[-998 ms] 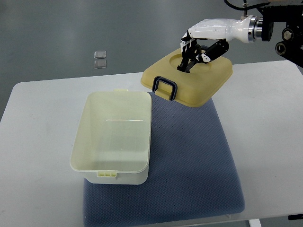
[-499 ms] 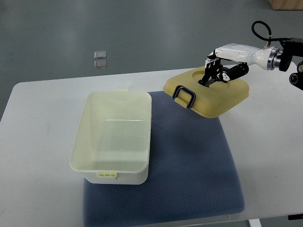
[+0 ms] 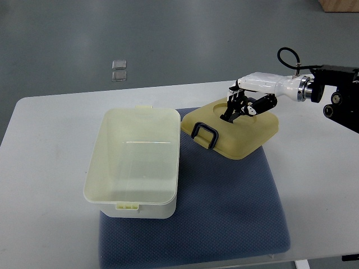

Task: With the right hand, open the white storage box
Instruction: 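Carry the lid beside the box and lower it onto the mat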

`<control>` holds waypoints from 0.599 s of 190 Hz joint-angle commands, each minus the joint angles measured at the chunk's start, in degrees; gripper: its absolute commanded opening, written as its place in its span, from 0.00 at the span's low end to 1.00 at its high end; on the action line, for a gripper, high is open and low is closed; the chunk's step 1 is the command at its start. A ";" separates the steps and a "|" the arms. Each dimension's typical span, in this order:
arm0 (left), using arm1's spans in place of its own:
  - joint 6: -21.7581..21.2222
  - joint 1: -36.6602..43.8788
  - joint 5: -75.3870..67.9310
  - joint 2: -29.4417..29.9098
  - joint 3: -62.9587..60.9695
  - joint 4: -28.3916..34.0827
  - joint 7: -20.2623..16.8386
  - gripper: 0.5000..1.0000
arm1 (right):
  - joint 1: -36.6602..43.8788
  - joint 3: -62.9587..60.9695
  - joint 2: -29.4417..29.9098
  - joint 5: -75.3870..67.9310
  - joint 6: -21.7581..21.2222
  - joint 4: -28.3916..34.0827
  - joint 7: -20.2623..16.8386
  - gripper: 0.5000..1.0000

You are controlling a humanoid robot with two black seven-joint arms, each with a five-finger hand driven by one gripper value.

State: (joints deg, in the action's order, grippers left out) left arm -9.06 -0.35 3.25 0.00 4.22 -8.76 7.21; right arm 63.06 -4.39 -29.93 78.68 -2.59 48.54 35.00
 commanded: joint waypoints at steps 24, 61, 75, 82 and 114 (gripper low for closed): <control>0.01 0.00 0.00 0.00 0.00 -0.03 0.00 1.00 | -1.71 0.17 2.07 1.48 -0.05 0.15 0.00 0.00; 0.01 0.00 0.00 0.00 0.00 -0.03 0.00 1.00 | -2.50 0.17 2.15 1.57 -0.05 0.24 0.00 0.00; 0.01 0.00 0.00 0.00 0.00 0.06 0.00 1.00 | -2.94 0.17 2.42 2.01 -0.05 0.50 0.00 0.00; 0.01 0.00 0.00 0.00 0.00 -0.03 0.00 1.00 | -3.20 0.17 2.77 2.01 -0.05 0.68 0.00 0.04; 0.01 0.00 0.00 0.00 0.00 -0.03 0.00 1.00 | -3.64 -0.27 2.77 1.66 -0.05 0.59 0.00 0.58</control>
State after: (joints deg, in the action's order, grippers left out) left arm -9.04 -0.35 3.25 0.00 4.22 -8.76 7.21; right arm 59.74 -4.23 -27.03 80.71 -2.64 49.17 35.00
